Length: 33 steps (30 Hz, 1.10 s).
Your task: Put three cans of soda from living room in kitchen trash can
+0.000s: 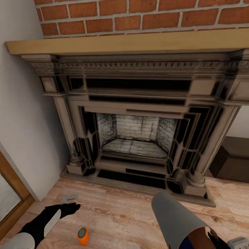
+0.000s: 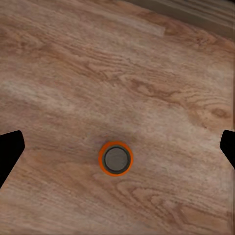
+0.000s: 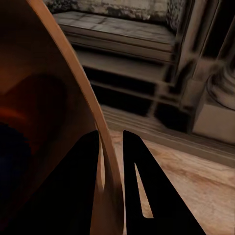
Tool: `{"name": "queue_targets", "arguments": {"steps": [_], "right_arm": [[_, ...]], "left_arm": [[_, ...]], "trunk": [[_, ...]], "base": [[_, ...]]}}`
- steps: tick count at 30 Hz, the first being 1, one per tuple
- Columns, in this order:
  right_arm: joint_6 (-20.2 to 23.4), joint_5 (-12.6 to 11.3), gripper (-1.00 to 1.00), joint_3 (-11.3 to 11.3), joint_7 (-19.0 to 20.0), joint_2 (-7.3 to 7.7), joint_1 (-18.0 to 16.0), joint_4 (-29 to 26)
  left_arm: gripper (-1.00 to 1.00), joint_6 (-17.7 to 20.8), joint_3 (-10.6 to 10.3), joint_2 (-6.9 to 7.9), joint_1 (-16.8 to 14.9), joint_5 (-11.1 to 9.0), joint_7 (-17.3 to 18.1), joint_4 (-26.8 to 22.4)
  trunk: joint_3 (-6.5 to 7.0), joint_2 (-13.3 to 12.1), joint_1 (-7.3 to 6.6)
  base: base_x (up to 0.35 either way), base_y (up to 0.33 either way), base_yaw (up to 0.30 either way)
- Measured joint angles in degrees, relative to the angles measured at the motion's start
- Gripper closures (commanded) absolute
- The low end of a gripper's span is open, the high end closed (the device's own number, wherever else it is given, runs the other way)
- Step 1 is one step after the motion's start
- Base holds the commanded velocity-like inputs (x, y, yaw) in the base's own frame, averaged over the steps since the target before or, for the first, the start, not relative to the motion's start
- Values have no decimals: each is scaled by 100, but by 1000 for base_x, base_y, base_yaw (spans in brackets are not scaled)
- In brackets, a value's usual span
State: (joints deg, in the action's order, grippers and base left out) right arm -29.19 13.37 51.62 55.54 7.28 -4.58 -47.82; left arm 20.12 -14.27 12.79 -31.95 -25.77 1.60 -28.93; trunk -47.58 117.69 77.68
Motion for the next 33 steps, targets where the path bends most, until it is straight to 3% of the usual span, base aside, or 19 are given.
{"name": "queue_targets", "arguments": {"steps": [4, 5, 9, 10, 11, 13, 14, 16, 17, 19, 21, 22, 25, 26, 30, 33], "right_arm": [[457, 113, 100, -90, 9, -152, -8, -367], [641, 38, 100, -91, 4, -185, -9, -505], [1665, 8, 100, -127, 6, -332, -14, -1330], [2324, 143, 100, -272, 6, -396, -11, -1821], [2658, 202, 100, -446, 0, -430, -11, -2187], [3095, -25, 100, -588, -13, -452, -16, -2568], [3567, 35, 100, -729, -17, -462, -17, -2951], [4093, 29, 100, -843, -24, -467, -23, -3356], [4617, 96, 100, -940, -20, -453, -36, -3682], [5091, 18, 100, -1054, -18, -423, -72, -3910], [5862, 234, 100, -1296, -21, -332, -396, -4101], [5981, 230, 100, -1348, -57, -301, -546, -4161], [7045, 221, 100, -1772, -14, -143, -1130, -4250], [7420, 468, 100, -2008, -14, -97, -1354, -4250], [7922, 1471, 100, -2493, -166, -75, -1970, -3751], [7973, 1866, 100, -2668, -438, -77, -2212, -3179]], "left_arm": [[-100, -63, 49, -107, -66, 29, -8, 200], [-100, -66, 52, -121, -69, 30, -9, 209], [-100, -85, 64, -229, -79, 31, -10, 240], [-100, -97, 68, -269, -81, 28, -10, 248], [-100, -103, 69, -285, -83, 28, -10, 252], [-100, -107, 71, -295, -82, 29, -11, 254], [-100, -109, 71, -301, -83, 28, -11, 255], [-100, -110, 72, -305, -83, 28, -11, 255], [-100, -111, 73, -307, -83, 28, -11, 255], [-100, -113, 72, -309, -83, 28, -11, 256], [-100, -114, 71, -312, -85, 28, -12, 254], [-100, -113, 72, -311, -83, 28, -14, 252], [-100, -113, 73, -312, -84, 26, -37, 248], [-100, -111, 75, -313, -85, 24, -71, 247], [-100, -120, 83, -313, -85, 17, -205, 245], [-100, -126, 87, -312, -83, 13, -252, 242]], "trunk": [[-1, 0, 0], [0, 0, 0], [0, 0, 0], [0, 0, 0], [0, 0, 0], [1, 0, 0], [0, 0, 0], [0, 0, 0], [0, 0, 0], [0, 0, 0], [0, -1, 1], [0, -1, 0], [1, 0, 0], [1, -1, 0], [0, -1, 1], [-36, 78, 44]], "base": [[1, 0, 0], [0, 0, 0], [0, 0, 0], [0, 0, 0], [0, 0, 0], [0, 0, 0], [0, 0, 0], [0, 0, 0], [0, 0, 0], [0, 0, 0], [0, 0, 0], [0, 0, 0], [0, 0, 0], [0, 0, 0], [0, 0, 0], [0, 0, 0]]}}
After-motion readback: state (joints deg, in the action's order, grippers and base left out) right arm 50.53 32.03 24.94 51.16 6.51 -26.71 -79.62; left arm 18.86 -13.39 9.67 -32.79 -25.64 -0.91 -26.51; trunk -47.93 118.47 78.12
